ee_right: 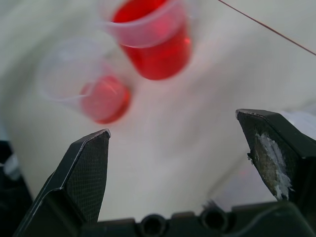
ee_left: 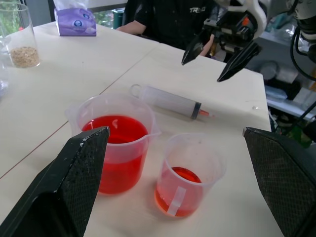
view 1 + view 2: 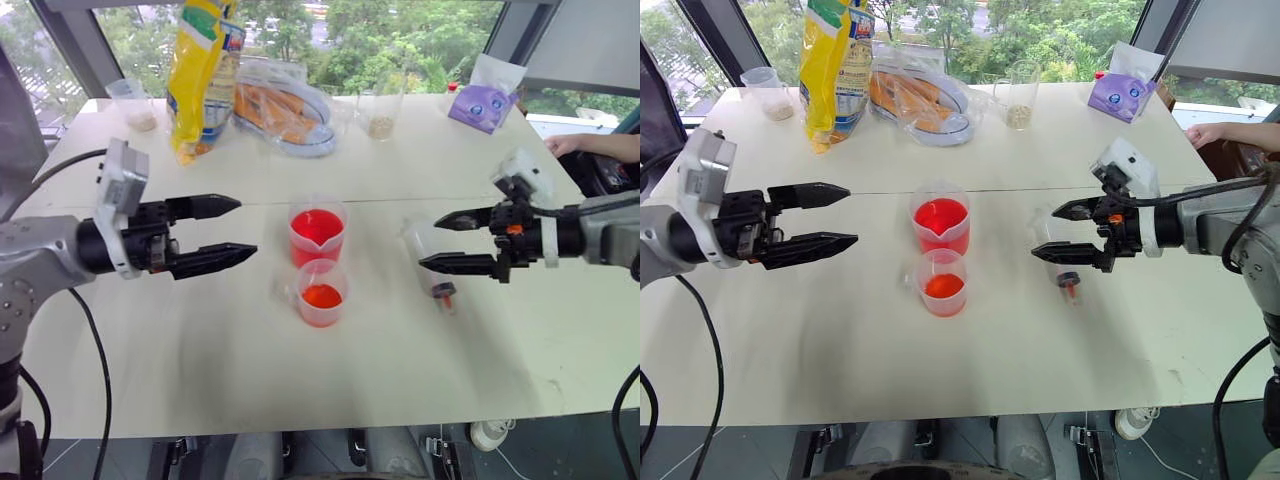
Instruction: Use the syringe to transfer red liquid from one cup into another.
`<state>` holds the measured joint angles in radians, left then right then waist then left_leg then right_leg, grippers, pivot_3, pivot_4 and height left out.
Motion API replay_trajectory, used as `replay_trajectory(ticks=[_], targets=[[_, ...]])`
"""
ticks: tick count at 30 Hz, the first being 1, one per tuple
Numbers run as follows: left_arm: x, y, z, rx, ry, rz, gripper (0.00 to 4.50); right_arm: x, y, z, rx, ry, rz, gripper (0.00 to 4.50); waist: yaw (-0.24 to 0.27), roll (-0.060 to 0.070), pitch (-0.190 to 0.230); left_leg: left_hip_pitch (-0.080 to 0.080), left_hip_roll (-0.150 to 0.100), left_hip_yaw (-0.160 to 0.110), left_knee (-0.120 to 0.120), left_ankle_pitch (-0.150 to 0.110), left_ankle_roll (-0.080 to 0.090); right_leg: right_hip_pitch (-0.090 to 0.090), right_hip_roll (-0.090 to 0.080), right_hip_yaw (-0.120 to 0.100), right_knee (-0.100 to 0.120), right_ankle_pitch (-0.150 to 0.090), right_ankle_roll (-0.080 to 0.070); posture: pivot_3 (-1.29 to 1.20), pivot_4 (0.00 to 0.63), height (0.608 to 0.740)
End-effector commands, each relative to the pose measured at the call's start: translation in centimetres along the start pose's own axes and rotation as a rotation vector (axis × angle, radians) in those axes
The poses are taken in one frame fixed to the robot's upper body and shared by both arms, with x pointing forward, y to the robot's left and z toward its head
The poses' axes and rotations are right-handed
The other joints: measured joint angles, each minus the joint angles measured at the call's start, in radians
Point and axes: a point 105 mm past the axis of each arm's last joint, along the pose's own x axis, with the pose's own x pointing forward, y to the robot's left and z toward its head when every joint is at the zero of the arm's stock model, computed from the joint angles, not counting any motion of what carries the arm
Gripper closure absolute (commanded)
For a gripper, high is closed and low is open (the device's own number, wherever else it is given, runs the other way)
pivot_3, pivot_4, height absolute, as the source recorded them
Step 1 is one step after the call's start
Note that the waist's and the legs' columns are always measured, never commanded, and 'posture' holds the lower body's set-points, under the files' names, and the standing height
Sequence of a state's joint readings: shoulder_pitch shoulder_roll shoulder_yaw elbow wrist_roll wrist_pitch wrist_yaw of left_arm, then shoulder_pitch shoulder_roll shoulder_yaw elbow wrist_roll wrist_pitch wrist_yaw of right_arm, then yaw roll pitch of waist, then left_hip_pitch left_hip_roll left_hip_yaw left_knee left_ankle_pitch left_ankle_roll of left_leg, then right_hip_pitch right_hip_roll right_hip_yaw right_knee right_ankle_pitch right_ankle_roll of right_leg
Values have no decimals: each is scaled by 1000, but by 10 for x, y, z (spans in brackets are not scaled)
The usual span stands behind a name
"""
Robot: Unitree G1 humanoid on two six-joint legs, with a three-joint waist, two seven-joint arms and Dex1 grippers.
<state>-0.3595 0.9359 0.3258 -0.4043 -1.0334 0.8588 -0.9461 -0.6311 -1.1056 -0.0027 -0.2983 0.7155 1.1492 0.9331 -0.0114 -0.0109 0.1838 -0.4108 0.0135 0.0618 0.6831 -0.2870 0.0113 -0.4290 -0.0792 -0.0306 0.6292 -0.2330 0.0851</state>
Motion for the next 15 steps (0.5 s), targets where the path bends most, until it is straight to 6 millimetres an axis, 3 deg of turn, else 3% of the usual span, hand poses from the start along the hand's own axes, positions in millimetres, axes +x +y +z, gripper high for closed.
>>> replay_trajectory(ticks=[1, 9, 15], targets=[[3, -1, 5, 31, -19, -10, 0, 2, -21, -1, 54, 43, -122, 37, -2, 0, 0, 0, 0, 0, 0, 0, 0, 0, 0, 0, 0, 0, 0, 0, 150, 740], [10, -1, 3, 33, -30, -22, 0, 32, -56, -24, 265, 175, -276, 37, -1, 0, 0, 0, 0, 0, 0, 0, 0, 0, 0, 0, 1, 0, 0, 0, 150, 740], [11, -3, 0, 31, -36, -16, 0, 53, -65, -37, 311, 244, -305, 37, -1, 0, 0, 0, -1, 0, 0, 0, 0, 0, 0, 0, 1, 2, 3, 0, 150, 740]])
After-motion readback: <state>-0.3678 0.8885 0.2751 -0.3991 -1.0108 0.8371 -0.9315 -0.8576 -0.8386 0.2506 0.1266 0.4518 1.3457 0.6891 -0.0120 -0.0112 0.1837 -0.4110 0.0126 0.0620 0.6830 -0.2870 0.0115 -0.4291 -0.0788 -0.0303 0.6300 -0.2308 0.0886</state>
